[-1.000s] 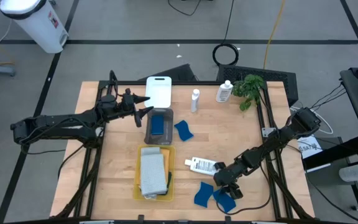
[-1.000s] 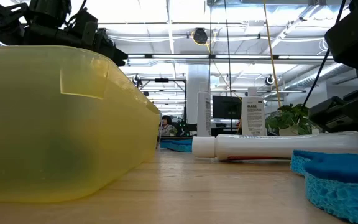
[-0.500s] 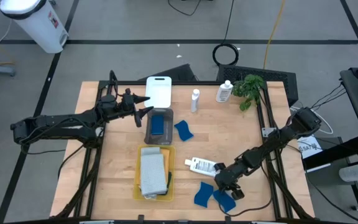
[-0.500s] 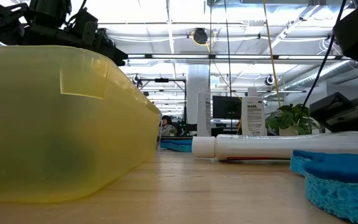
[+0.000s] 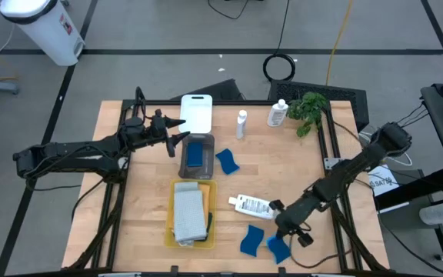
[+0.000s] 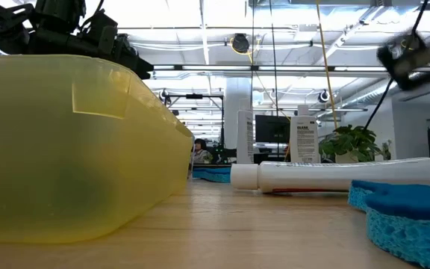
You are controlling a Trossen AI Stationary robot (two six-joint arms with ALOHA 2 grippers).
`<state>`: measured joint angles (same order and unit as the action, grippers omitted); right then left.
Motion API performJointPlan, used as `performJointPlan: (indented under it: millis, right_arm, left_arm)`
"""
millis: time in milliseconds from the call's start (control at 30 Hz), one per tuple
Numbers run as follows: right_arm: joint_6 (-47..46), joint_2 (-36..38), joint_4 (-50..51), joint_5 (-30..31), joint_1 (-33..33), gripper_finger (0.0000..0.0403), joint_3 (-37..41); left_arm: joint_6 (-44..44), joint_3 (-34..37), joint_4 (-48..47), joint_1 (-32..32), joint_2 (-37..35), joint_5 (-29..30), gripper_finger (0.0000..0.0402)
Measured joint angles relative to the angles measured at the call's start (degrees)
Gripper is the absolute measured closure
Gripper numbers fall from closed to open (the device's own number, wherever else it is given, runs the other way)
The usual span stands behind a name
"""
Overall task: Pick & Place Kitchen Items
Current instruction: Put the blue sponge into the black bin
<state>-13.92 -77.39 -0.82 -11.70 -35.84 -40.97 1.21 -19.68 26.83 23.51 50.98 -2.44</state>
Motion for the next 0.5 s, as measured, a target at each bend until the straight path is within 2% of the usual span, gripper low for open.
performJointPlan:
  millis: [133, 267, 367, 500]
  right_arm:
    - [2.8, 6.3, 0.0, 4.8, -0.7, 0.0403, 0.0]
    - [8.5, 11.9, 0.0, 13.5, -1.5, 0.0403, 0.0]
    - [14.9, 15.4, 0.2, 22.7, -1.5, 0.0403, 0.0]
    - [22.9, 17.5, -0.5, 39.5, -0.2, 0.0403, -0.1]
  left_arm:
    - [0.0, 0.0, 0.2, 0.0, 0.0, 0.0, 0.0163]
    - [0.0, 0.0, 1.1, 0.0, 0.0, 0.0, 0.0162]
    - [1.3, 0.0, 1.2, 0.0, 0.0, 0.0, 0.0163]
    - [-0.8, 0.0, 1.4, -0.4, 0.0, -0.5, 0.0162]
